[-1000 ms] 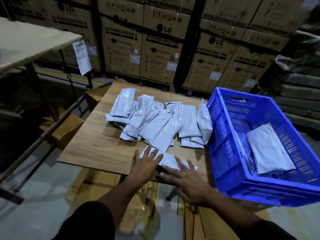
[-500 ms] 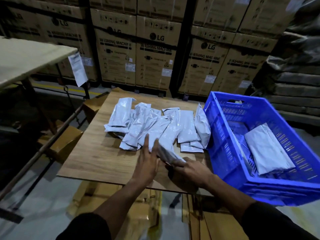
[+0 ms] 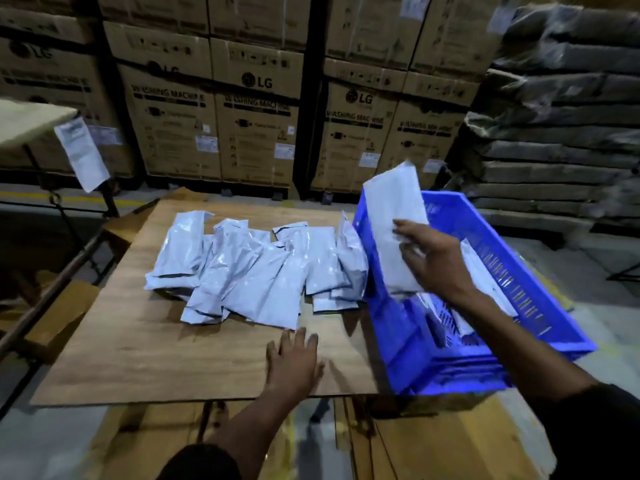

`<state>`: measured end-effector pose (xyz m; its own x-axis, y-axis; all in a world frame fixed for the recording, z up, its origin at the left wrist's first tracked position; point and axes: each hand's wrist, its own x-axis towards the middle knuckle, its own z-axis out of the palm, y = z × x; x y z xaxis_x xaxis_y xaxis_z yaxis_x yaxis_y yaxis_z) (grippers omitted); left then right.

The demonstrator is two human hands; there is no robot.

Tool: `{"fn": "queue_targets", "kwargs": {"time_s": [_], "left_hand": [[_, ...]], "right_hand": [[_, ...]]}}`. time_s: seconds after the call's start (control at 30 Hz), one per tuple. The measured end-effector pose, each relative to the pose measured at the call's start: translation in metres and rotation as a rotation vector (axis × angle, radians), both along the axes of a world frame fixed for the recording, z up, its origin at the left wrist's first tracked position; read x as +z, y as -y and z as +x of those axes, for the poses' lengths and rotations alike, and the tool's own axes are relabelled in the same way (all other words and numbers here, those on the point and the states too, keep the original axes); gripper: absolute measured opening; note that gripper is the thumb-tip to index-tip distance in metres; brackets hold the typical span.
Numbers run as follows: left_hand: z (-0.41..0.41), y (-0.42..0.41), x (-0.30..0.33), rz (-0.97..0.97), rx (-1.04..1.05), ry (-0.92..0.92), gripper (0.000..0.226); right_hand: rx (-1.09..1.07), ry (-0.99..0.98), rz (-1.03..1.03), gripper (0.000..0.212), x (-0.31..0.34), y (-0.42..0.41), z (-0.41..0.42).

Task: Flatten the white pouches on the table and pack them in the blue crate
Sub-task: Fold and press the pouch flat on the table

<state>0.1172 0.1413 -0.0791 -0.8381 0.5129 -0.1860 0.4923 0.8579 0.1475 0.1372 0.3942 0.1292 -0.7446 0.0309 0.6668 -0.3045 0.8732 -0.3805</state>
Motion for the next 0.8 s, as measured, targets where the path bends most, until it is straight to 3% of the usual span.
{"fn": "queue_targets", "kwargs": {"time_s": [0.2, 0.57, 0.8], "left_hand": [[-0.004, -0.028, 0.004, -0.033, 0.008, 0.023, 0.058], [-0.007, -0.045, -0.003, -0.009, 0.076, 0.133, 0.064], [-0.006, -0.046, -0.007, -0.023, 0.093, 0.153, 0.064]], "right_hand": [[-0.176, 0.077, 0.012, 0.03, 0.007, -0.097, 0.01], [-0.357, 0.702, 0.135, 0.029, -0.096, -0.192, 0.015], [-0.344, 0.924, 0.317, 0.035, -0.117, -0.209, 0.011]]}}
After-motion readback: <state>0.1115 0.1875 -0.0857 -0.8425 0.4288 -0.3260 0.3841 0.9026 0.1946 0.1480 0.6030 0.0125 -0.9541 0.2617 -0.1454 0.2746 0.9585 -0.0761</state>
